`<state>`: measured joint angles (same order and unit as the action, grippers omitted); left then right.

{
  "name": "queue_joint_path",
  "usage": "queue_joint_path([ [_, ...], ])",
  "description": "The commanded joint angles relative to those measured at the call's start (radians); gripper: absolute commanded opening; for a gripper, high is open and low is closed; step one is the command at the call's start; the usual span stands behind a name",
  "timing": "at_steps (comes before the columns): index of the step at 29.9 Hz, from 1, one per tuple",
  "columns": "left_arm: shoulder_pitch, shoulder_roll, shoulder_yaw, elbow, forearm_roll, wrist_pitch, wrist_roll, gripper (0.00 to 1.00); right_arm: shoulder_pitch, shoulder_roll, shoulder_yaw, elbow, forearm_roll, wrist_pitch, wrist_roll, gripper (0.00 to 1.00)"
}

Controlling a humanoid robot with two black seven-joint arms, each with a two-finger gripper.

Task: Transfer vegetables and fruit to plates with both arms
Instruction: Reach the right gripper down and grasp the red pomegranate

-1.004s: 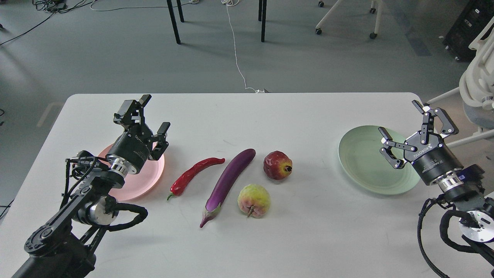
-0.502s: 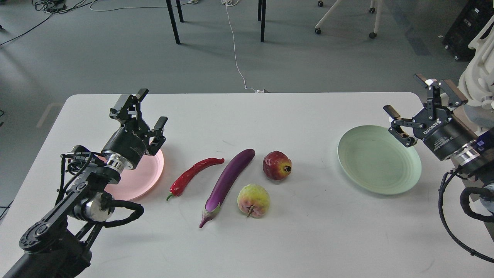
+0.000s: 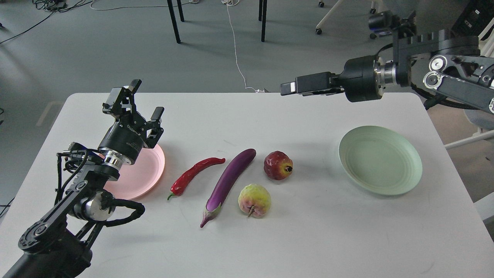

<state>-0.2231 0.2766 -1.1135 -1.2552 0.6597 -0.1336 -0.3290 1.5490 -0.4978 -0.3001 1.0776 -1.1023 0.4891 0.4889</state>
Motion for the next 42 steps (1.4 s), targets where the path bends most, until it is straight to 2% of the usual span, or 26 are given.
queue_joint_path([
  [1,0.002,0.001,0.000,-0.003,0.000,0.003,0.001,0.98,0.005,0.126,-0.069,-0.083,-0.134,0.000,0.000,0.99],
  [8,0.005,0.001,0.000,-0.004,0.001,0.003,0.004,0.98,-0.009,0.268,-0.166,-0.133,-0.166,0.000,0.000,0.99],
  [18,0.005,-0.005,0.000,-0.004,0.000,0.026,0.005,0.98,-0.015,0.373,-0.319,-0.220,-0.168,0.000,0.000,0.99],
  [42,0.005,-0.004,-0.002,-0.016,0.000,0.022,0.002,0.98,-0.072,0.421,-0.337,-0.280,-0.165,-0.024,0.000,0.97],
])
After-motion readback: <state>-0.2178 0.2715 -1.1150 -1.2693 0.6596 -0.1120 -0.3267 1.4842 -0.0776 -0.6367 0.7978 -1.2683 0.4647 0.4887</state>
